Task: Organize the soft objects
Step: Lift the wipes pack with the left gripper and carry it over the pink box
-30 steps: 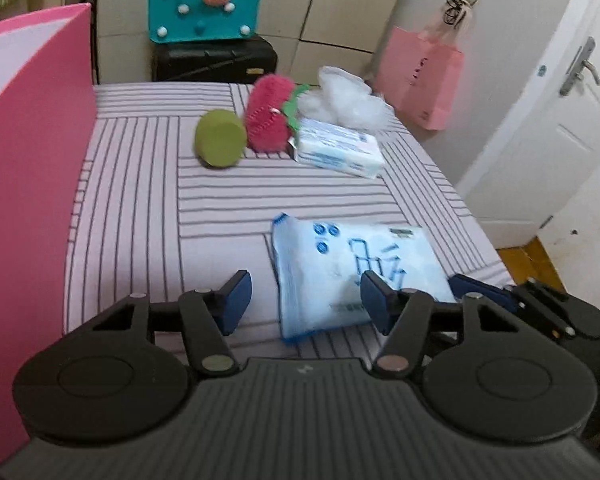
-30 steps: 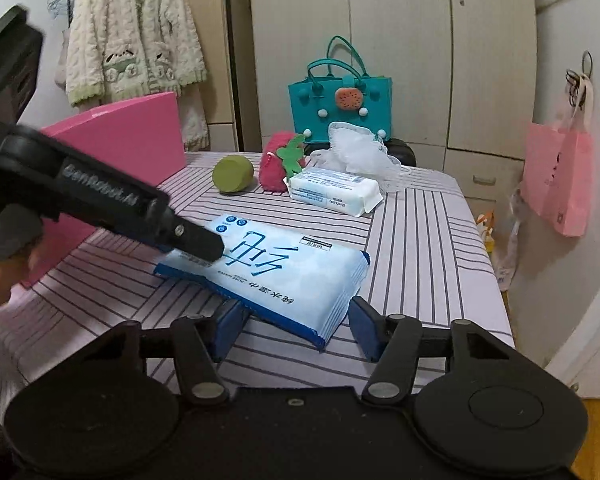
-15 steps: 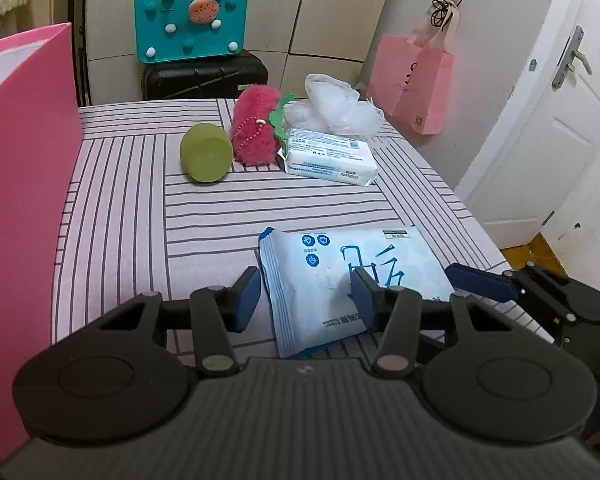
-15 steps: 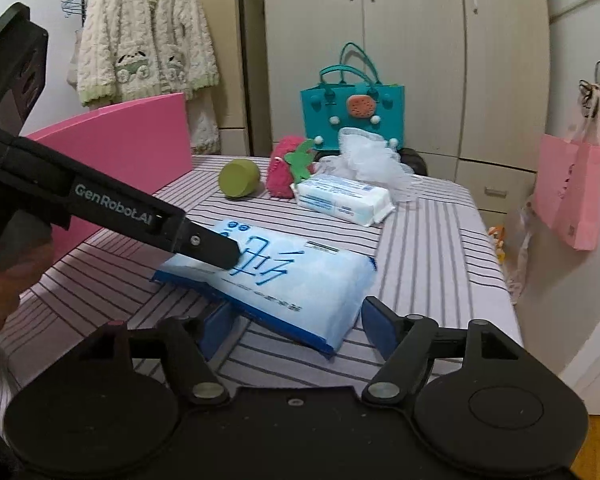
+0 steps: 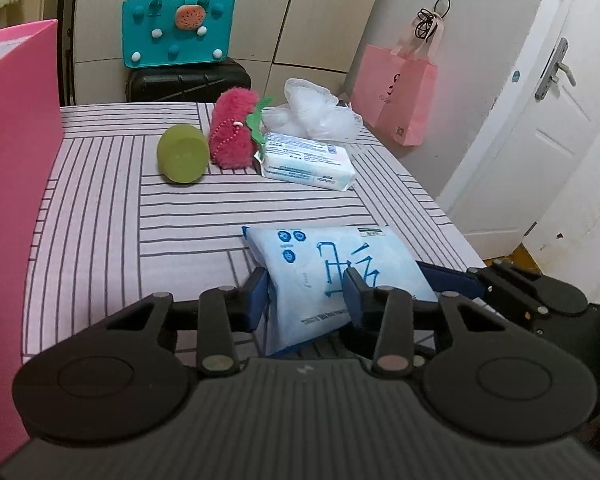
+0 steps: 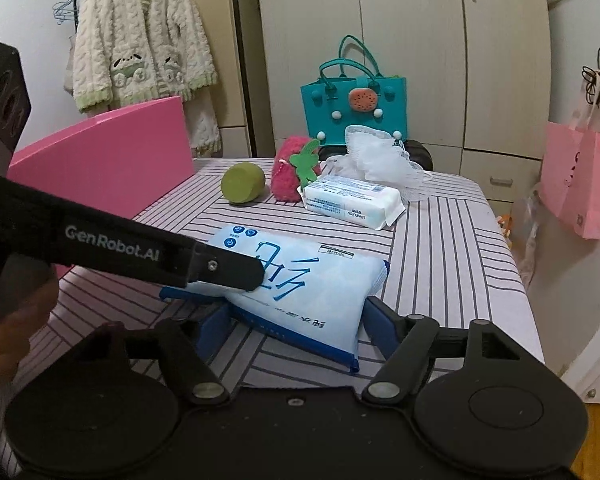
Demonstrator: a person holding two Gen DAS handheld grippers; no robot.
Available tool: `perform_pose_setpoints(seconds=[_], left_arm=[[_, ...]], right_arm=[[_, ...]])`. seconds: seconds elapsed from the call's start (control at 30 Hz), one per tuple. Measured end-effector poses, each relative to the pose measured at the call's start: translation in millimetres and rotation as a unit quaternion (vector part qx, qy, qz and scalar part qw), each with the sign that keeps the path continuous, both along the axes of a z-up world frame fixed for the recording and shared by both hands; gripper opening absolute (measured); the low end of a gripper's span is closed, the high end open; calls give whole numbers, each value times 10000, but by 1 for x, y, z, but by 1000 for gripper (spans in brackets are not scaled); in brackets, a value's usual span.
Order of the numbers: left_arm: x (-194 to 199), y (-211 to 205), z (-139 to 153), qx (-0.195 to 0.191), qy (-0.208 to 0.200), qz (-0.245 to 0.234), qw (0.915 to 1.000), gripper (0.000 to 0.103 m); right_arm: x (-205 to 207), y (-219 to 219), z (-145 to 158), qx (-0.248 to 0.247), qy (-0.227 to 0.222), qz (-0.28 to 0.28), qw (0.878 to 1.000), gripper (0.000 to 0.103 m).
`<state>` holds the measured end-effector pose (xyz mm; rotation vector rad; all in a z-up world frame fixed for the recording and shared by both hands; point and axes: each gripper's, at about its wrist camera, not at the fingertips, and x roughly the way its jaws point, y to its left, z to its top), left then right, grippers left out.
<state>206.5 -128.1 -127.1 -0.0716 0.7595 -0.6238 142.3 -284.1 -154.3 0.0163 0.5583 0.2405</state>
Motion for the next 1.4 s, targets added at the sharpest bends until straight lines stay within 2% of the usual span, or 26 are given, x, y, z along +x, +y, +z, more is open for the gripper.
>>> perform_pose_setpoints(seconds=[0.1,0.2,0.3,0.47,0.6,0.9,1.17,1.4], left_arm=[[-5,-2,1,10,-48,67,10000,39],[-12,-4,2,110,-136,99,9998,39],[-16,-3,2,96,-104,86,9999,39],[-23,-2,7,114,-56,24,9999,39],[-30,5,9,37,24,20,10000,40],[-41,10,14,39,44,14,10000,40],[-51,17,27,152,254,-277,9992,40],[-65,28,40,364,234,-430,9981,40]], right_arm=[[-7,3,0,50,-146,-86,9998,71],[-13,8,-1,-87,-221,-79,9997,70],[-17,5,0,18,-195,-92,9998,70],[-24,1,2,231,-145,-69,9996,71],[-29,2,2,330,-114,54,9994,76],[-36,2,4,507,-41,131,9986,77],[-47,0,15,671,267,317,9969,76],[-56,2,21,877,429,552,9937,71]])
